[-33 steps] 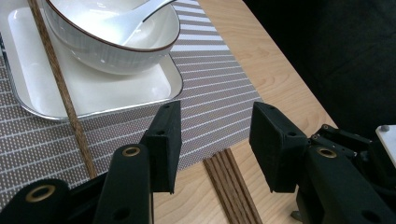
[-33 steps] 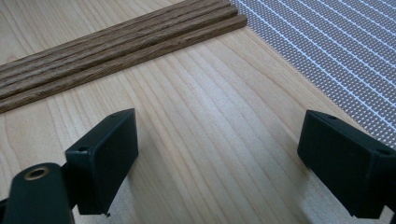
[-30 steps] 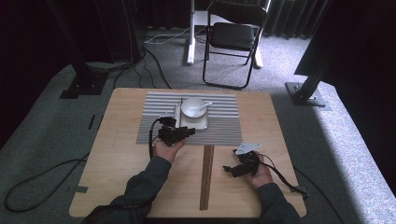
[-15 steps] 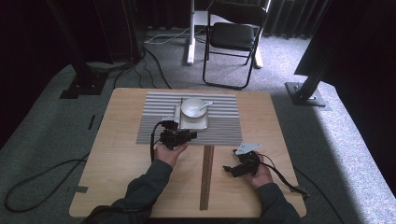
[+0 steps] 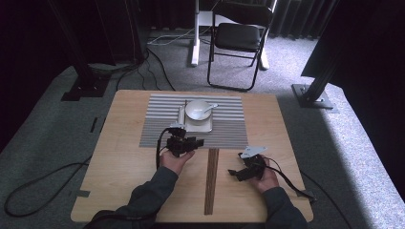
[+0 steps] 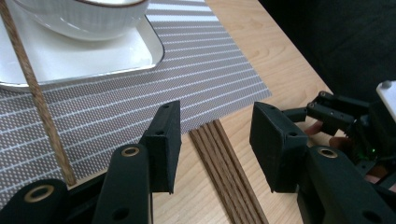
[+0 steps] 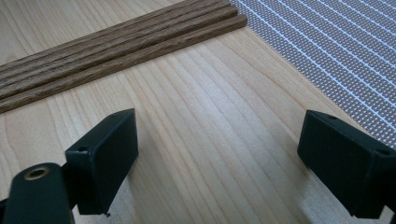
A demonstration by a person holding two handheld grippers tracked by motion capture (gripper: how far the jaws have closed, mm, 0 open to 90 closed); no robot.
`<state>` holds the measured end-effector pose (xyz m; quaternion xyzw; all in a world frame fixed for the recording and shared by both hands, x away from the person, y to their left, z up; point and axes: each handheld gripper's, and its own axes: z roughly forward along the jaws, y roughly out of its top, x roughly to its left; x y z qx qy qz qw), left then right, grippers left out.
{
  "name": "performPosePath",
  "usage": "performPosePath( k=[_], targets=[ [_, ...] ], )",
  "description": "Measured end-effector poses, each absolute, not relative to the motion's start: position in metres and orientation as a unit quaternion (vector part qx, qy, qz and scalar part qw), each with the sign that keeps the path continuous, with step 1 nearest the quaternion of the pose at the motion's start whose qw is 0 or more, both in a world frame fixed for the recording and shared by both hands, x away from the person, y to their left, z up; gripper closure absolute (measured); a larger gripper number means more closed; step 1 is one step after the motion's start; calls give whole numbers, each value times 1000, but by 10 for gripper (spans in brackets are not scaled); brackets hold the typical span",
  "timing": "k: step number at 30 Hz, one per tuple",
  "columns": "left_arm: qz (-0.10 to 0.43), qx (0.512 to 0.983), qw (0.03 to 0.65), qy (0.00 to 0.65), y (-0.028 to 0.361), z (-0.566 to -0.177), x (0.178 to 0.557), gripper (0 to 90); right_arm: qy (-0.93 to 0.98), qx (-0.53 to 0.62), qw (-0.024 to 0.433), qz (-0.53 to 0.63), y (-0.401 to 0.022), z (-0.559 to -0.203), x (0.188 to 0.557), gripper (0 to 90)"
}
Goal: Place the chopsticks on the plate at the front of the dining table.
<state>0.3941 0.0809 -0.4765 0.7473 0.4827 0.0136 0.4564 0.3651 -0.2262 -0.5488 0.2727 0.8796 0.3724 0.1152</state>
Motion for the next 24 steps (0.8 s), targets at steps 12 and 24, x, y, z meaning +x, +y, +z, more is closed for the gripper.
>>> performPosePath(
  k=[12, 24],
  targets=[
    [26, 771, 434, 466, 68, -485, 384, 532, 879, 272, 116, 373, -226, -549, 365, 116],
    [59, 797, 407, 442, 55, -497, 368, 531, 879, 273, 115, 373, -226, -549, 365, 116]
  ],
)
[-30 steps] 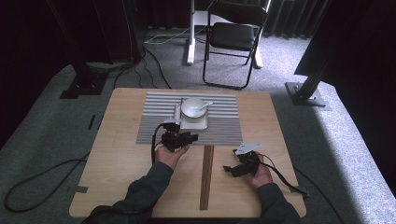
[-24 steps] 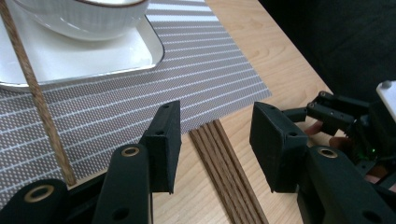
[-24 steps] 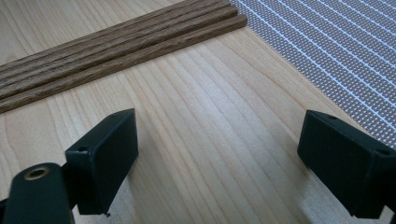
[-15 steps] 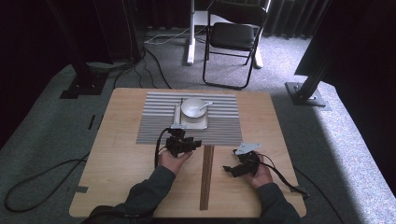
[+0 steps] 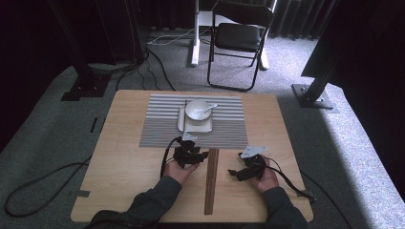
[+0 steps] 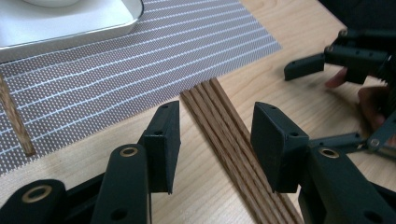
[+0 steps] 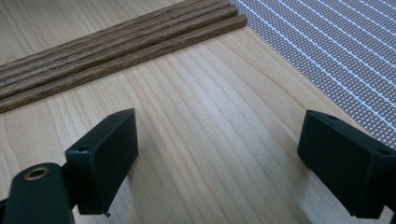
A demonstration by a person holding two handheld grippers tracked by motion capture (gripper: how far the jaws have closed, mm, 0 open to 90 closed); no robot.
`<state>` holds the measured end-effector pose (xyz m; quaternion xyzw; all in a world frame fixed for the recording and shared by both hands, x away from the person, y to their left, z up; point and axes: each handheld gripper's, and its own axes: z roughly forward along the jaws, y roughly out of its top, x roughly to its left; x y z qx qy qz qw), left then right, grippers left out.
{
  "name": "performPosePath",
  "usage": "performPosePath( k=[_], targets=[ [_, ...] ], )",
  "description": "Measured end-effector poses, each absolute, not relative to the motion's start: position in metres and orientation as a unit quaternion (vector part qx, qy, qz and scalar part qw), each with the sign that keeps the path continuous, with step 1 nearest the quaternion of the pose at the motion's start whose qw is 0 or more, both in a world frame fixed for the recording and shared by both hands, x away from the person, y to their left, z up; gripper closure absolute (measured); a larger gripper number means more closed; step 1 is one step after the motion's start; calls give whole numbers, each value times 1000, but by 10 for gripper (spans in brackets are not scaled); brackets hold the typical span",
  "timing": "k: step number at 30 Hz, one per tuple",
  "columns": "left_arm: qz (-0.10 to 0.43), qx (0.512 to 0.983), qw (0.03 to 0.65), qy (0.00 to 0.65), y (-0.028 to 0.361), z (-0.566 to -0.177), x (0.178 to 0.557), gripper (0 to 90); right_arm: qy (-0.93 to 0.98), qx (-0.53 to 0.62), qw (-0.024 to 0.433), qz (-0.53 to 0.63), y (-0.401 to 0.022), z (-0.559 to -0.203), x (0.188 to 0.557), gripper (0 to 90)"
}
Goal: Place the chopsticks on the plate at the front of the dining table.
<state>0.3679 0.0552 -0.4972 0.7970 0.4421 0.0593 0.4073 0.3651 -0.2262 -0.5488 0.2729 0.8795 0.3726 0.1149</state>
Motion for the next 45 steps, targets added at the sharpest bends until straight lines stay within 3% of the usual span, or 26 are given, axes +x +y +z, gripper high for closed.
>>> performPosePath(
  k=[10, 16, 45],
  targets=[
    [62, 813, 386, 431, 48, -511, 358, 535, 879, 273, 115, 373, -226, -549, 365, 116],
    [57, 830, 367, 416, 43, -517, 352, 587, 879, 273, 115, 373, -226, -549, 365, 116],
    [64, 849, 326, 410, 36, -527, 345, 623, 879, 273, 115, 373, -226, -549, 365, 116]
  ],
)
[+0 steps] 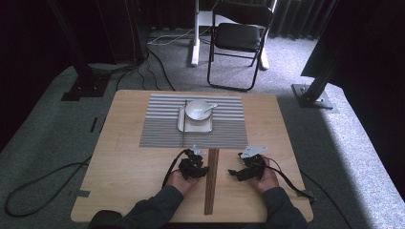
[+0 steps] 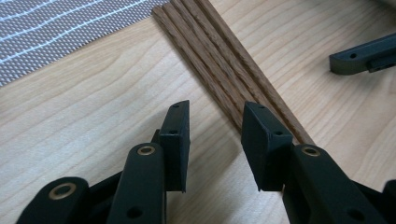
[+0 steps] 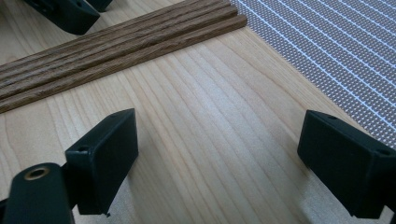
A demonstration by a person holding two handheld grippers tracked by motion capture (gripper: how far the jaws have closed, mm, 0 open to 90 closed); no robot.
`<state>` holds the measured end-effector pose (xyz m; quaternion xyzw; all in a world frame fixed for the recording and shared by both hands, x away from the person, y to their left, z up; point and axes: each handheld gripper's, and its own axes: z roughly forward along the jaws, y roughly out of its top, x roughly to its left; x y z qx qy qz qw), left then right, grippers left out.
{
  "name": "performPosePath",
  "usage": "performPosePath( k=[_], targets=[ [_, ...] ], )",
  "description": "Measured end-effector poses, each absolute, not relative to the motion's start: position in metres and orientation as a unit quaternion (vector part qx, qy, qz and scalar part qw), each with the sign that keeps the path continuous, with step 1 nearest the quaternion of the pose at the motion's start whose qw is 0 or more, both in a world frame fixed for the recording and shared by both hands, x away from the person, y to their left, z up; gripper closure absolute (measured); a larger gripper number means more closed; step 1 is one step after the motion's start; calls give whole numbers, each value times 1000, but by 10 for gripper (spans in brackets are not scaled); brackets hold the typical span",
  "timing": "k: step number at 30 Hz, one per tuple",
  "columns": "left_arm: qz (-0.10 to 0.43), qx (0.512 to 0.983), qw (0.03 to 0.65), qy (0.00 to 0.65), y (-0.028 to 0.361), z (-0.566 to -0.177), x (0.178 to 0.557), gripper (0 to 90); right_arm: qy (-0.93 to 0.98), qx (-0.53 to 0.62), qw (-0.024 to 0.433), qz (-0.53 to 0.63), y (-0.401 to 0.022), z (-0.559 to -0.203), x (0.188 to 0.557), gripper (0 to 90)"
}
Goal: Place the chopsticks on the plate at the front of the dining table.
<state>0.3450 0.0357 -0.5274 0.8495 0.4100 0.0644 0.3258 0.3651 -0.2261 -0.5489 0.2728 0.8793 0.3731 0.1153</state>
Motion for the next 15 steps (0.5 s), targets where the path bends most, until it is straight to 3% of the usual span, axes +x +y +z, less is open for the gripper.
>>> performPosePath(
  k=[15],
  targets=[
    [54, 851, 332, 404, 34, -528, 342, 593, 879, 273, 115, 373, -226, -549, 365, 116]
  ],
)
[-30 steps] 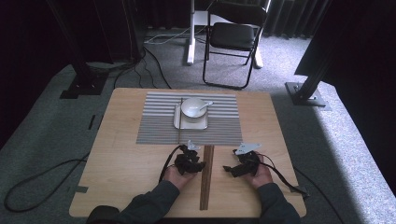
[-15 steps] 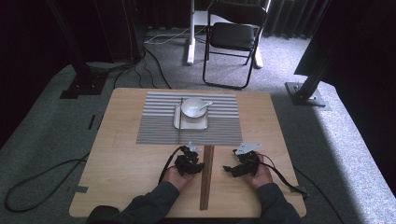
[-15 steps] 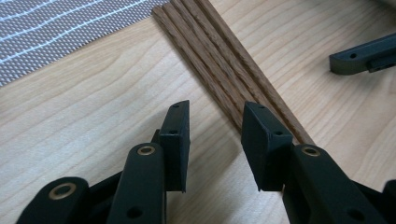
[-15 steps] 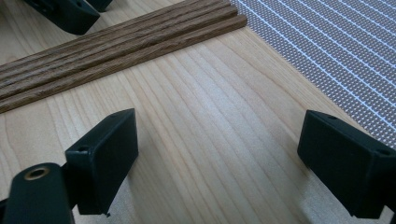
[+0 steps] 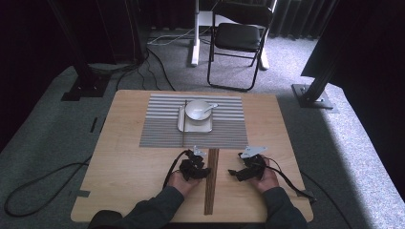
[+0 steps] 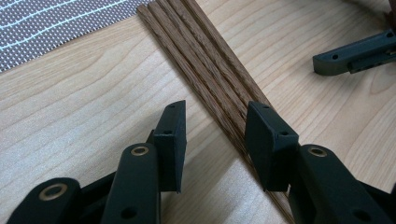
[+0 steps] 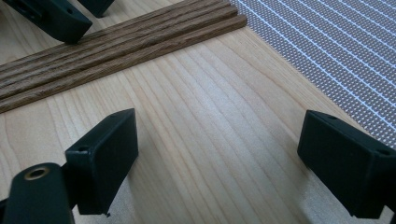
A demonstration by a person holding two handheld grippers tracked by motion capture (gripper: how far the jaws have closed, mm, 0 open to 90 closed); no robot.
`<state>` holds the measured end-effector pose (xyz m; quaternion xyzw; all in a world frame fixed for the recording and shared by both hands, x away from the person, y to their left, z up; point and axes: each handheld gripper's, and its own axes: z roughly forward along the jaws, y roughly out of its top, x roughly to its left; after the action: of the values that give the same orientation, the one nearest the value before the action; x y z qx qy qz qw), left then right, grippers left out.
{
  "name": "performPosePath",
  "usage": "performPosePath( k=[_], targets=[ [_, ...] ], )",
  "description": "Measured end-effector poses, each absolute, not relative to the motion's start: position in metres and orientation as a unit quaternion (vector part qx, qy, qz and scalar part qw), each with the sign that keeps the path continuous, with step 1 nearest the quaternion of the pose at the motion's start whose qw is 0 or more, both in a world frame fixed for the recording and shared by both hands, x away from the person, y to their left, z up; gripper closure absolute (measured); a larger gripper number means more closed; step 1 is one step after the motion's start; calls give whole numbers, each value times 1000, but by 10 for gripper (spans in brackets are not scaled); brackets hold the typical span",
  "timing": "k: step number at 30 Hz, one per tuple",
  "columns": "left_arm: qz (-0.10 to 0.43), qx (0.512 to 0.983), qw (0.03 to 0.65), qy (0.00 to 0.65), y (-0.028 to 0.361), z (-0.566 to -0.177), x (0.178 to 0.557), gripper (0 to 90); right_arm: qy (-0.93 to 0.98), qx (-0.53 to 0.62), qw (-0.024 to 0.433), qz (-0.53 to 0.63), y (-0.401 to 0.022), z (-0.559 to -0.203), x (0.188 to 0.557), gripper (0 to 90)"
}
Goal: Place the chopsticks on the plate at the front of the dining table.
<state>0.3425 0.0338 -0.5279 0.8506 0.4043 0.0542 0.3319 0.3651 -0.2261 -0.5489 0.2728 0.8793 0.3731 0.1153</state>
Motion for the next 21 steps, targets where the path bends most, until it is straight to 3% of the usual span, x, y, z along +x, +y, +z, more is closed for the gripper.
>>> performPosePath(
  k=[10, 21],
  targets=[
    [69, 857, 324, 395, 30, -528, 339, 593, 879, 274, 115, 373, -226, -549, 365, 116],
    [92, 858, 308, 402, 36, -527, 334, 720, 879, 274, 115, 373, -226, -549, 365, 116]
  ],
)
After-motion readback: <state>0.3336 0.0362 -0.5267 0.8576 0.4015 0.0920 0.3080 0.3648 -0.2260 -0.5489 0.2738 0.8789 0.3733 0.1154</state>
